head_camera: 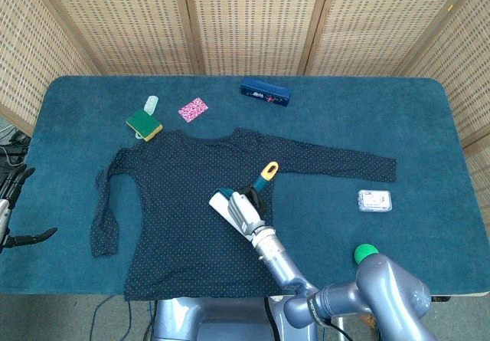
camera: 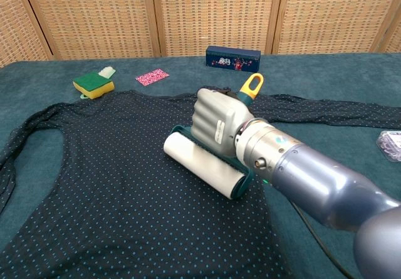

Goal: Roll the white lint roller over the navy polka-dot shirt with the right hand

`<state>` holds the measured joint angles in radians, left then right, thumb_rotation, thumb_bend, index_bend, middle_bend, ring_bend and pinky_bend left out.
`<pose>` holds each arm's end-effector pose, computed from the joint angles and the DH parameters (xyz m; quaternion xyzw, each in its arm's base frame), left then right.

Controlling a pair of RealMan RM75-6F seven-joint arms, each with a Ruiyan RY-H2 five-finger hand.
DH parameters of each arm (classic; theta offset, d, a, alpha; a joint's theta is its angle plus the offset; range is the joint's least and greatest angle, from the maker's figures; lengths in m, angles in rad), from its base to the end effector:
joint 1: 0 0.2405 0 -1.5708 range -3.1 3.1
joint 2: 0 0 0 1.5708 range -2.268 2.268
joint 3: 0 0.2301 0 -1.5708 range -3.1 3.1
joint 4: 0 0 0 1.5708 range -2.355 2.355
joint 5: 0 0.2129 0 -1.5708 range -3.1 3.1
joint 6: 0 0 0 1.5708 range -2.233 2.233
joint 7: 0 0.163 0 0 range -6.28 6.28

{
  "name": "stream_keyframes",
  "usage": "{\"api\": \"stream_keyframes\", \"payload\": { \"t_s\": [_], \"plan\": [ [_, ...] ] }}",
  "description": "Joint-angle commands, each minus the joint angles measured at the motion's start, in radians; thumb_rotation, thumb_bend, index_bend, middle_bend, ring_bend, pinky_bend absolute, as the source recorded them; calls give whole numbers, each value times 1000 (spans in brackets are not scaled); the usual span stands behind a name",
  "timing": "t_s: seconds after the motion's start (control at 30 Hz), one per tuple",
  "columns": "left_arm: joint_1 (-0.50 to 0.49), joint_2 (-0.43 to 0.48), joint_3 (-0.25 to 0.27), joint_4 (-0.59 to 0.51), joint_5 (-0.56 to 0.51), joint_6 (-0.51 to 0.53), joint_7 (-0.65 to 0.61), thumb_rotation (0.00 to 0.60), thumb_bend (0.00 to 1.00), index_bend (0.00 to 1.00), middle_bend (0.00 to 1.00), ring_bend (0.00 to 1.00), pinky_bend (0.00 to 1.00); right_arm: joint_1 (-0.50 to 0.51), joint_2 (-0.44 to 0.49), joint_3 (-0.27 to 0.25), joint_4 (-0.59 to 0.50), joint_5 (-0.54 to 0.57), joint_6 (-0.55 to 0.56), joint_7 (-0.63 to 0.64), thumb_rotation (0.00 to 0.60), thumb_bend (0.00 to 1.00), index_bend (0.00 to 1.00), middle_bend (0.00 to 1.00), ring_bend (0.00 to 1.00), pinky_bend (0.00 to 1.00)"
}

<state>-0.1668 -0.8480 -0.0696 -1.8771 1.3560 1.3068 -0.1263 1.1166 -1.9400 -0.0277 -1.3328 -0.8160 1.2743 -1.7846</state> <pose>-0.2666 0.2183 0.1812 -0.5718 -0.4753 -0.3811 0.5495 -0.0288 -0.3034 -0.1176 0.8057 0.2180 0.0741 0.5457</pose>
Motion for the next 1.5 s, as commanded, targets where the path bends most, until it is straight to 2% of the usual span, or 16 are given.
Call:
{"api": "stream_keyframes", "payload": {
  "t_s": [0.03, 0.53, 0.63, 0.7, 0.77, 0.83, 0.9, 0.97, 1.07, 1.17, 1.2, 1.27, 1.33, 1.37, 1.47, 1.5],
  "plan": [
    [0, -1, 0, -1, 0, 1, 2, 600, 0, 0, 0, 0, 0, -12, 13, -3, 26, -9, -14, 16, 600, 764, 691, 1000, 1000, 1000],
    [3, -5, -7, 7, -11, 9, -5, 600, 0, 0, 0, 0, 0, -66, 66, 23, 181, 7, -86, 73, 600, 732, 679, 1000, 1000, 1000],
    [3, -6, -7, 6, -9, 10, -4, 600, 0, 0, 0, 0, 0, -75, 72, 30, 193, 10, -92, 85, 600, 696, 657, 1000, 1000, 1000],
    [5, -7, -6, 6, -4, 14, -4, 600, 0, 0, 0, 0, 0, -80, 82, 37, 196, 2, -99, 106, 600, 611, 551, 1000, 1000, 1000],
    [5, -7, -5, 6, -2, 15, -4, 600, 0, 0, 0, 0, 0, -87, 92, 47, 193, -10, -98, 138, 600, 426, 363, 1000, 1000, 1000],
    [5, -6, -5, 5, -1, 14, -5, 600, 0, 0, 0, 0, 0, -96, 100, 61, 180, -12, -87, 160, 600, 152, 157, 1000, 1000, 1000],
    [6, -6, -5, 5, 0, 15, -6, 600, 0, 0, 0, 0, 0, -102, 110, 70, 163, -17, -75, 170, 600, 60, 81, 1000, 1000, 1000],
    [6, -6, -4, 6, 4, 15, -8, 600, 0, 0, 0, 0, 0, -113, 129, 85, 124, -16, -54, 182, 600, 2, 14, 1000, 1000, 1000],
    [5, -4, -2, 7, 6, 12, -12, 600, 0, 0, 0, 0, 0, -133, 162, 101, 61, -17, -27, 214, 600, 0, 0, 1000, 1000, 1000],
    [5, -3, 3, 8, 22, 9, -18, 600, 0, 0, 0, 0, 0, -215, 269, 81, -48, -120, 35, 421, 600, 0, 0, 991, 1000, 1000],
    [7, -3, 6, 9, 33, 13, -21, 600, 0, 0, 0, 0, 0, -247, 305, 73, -72, -161, 50, 521, 600, 0, 4, 972, 999, 1000],
    [8, -3, 8, 9, 45, 19, -24, 600, 0, 0, 0, 0, 0, -282, 339, 69, -95, -198, 68, 625, 600, 0, 12, 913, 974, 1000],
    [11, -5, 11, 11, 58, 26, -24, 600, 0, 0, 0, 0, 0, -330, 392, 63, -129, -240, 91, 759, 600, 0, 12, 826, 910, 947],
    [12, -7, 14, 9, 71, 32, -26, 600, 0, 0, 0, 0, 0, -381, 450, 53, -178, -259, 118, 864, 600, 0, 6, 756, 846, 874],
    [18, -11, 19, 11, 97, 50, -30, 600, 0, 0, 0, 0, 0, -469, 570, -1, -281, -330, 138, 1053, 600, 0, 0, 454, 489, 459],
    [20, -12, 21, 12, 103, 54, -30, 600, 0, 0, 0, 0, 0, -488, 593, -14, -295, -353, 145, 1096, 600, 0, 0, 310, 303, 267]
  ]
}}
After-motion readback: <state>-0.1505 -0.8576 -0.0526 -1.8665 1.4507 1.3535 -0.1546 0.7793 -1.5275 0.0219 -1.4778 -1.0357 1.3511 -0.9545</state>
